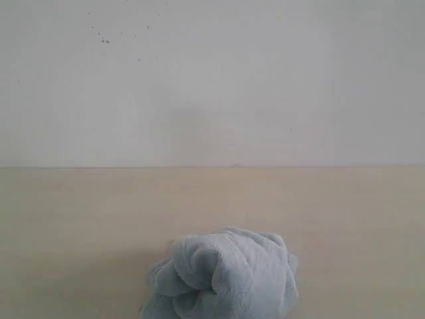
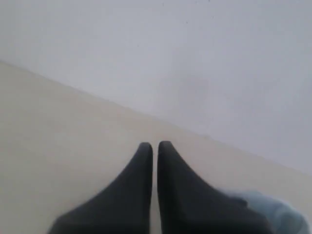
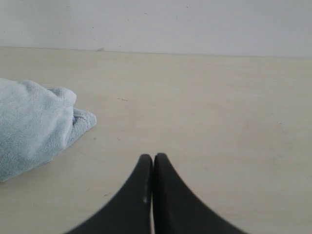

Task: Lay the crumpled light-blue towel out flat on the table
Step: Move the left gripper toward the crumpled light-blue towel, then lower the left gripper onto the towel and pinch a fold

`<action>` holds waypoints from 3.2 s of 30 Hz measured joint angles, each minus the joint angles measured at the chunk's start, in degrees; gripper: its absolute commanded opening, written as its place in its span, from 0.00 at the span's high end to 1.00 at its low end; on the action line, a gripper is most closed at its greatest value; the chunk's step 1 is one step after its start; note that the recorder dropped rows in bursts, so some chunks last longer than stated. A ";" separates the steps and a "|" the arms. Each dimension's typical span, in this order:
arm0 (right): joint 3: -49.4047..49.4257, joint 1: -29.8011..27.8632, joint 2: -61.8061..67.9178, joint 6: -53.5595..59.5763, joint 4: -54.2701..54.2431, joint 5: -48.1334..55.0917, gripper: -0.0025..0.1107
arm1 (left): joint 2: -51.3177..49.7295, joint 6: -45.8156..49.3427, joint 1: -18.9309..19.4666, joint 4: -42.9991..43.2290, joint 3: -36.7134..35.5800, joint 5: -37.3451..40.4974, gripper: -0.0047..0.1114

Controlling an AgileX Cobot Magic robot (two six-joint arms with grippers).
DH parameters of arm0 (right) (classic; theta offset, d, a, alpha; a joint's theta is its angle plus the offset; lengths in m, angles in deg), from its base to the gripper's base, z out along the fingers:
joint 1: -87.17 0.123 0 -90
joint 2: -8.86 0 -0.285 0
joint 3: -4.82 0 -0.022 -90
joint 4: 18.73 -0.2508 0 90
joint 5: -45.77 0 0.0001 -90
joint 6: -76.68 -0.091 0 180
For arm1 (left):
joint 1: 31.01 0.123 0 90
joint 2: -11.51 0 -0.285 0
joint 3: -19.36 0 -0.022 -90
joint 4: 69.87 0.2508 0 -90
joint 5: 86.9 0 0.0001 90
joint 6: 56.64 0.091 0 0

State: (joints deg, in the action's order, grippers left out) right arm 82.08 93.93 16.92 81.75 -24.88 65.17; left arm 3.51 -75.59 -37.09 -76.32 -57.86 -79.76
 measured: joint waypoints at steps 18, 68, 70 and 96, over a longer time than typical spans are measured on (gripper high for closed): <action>0.00 0.00 0.00 0.00 0.00 0.00 0.98 | -21.87 23.17 0.00 -8.41 13.27 -45.11 0.93; 0.00 0.00 0.00 0.00 0.00 0.00 0.98 | -89.87 40.35 -25.32 -38.01 50.14 5.50 0.10; 0.00 0.00 0.00 0.00 0.00 0.00 0.98 | -90.84 45.61 -25.32 -43.04 50.18 5.39 0.10; 0.00 0.00 0.00 0.00 0.00 0.00 0.98 | -102.98 70.72 -25.32 -60.34 59.90 25.14 0.10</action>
State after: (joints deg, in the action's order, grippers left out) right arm 82.08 93.93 16.92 81.75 -24.88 65.17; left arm -99.47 -4.87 -62.41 -136.66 2.03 -54.62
